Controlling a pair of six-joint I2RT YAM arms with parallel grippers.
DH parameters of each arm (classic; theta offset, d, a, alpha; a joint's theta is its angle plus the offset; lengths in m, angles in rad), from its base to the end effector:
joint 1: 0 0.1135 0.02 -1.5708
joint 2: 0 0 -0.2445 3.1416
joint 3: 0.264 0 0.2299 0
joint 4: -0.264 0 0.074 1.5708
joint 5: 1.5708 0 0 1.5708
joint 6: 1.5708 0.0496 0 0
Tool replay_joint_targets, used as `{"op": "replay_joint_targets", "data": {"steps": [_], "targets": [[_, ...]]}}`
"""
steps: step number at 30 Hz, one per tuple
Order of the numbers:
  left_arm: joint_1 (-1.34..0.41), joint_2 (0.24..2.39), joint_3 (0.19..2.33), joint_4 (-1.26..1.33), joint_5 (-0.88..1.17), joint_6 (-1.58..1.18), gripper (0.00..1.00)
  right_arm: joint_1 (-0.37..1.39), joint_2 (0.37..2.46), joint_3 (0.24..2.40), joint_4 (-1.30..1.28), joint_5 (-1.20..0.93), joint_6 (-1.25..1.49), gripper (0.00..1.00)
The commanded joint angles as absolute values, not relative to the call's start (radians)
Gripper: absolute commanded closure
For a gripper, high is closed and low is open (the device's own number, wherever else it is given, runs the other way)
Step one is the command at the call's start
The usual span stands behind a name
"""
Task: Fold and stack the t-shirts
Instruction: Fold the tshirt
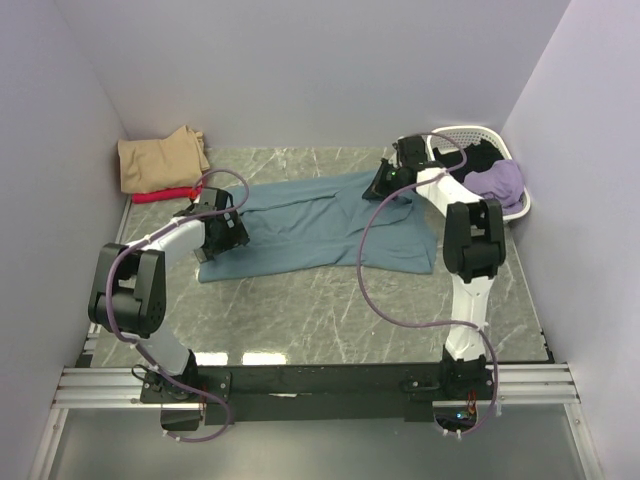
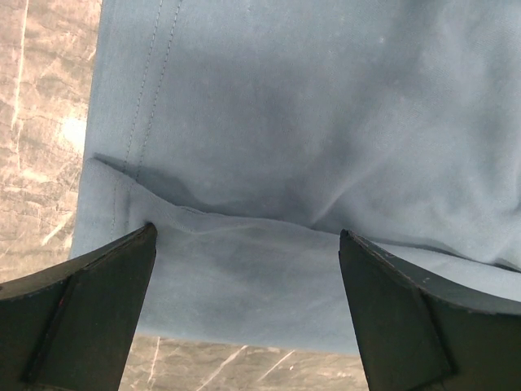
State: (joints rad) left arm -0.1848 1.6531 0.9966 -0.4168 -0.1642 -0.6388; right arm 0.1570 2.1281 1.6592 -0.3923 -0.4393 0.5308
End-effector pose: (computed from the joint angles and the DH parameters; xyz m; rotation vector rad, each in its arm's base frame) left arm 0.3074 -0.0492 0.1612 -0.6432 2.5414 -0.0688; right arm 0.4430 0.0915 0.1840 0.2605 2.4863 0.8348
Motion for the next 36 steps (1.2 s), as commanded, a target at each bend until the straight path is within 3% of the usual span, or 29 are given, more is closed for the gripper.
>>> {"op": "replay_joint_targets", "data": {"steps": [1, 7, 8, 10, 11, 14, 22, 36], "targets": [[-0.187, 1.667, 1.038, -0.420, -0.184, -0.618, 0.00, 0.178, 2.195, 1.807, -0.445, -0.456, 0.526, 0.92], [-0.187, 1.690, 1.048, -0.420, -0.178, -0.621, 0.01, 0.183, 2.301, 1.966, -0.466, -0.491, 0.529, 0.89], [-0.189, 1.692, 1.049, -0.422, -0.178, -0.621, 0.01, 0.184, 2.310, 2.006, -0.471, -0.491, 0.529, 0.77], [-0.189, 1.694, 1.052, -0.420, -0.175, -0.623, 0.00, 0.183, 2.345, 2.055, -0.492, -0.498, 0.531, 0.66], [-0.187, 1.695, 1.054, -0.422, -0.173, -0.620, 0.01, 0.184, 2.348, 2.083, -0.502, -0.496, 0.525, 0.56], [-0.189, 1.698, 1.052, -0.428, -0.172, -0.617, 0.00, 0.181, 2.320, 2.053, -0.493, -0.425, 0.505, 0.50], [-0.189, 1.680, 1.043, -0.422, -0.167, -0.620, 0.00, 0.155, 2.103, 1.841, -0.543, -0.189, 0.448, 0.47], [-0.192, 1.687, 1.043, -0.414, -0.150, -0.615, 0.01, 0.182, 2.132, 1.818, -0.548, -0.267, 0.446, 0.45]]}}
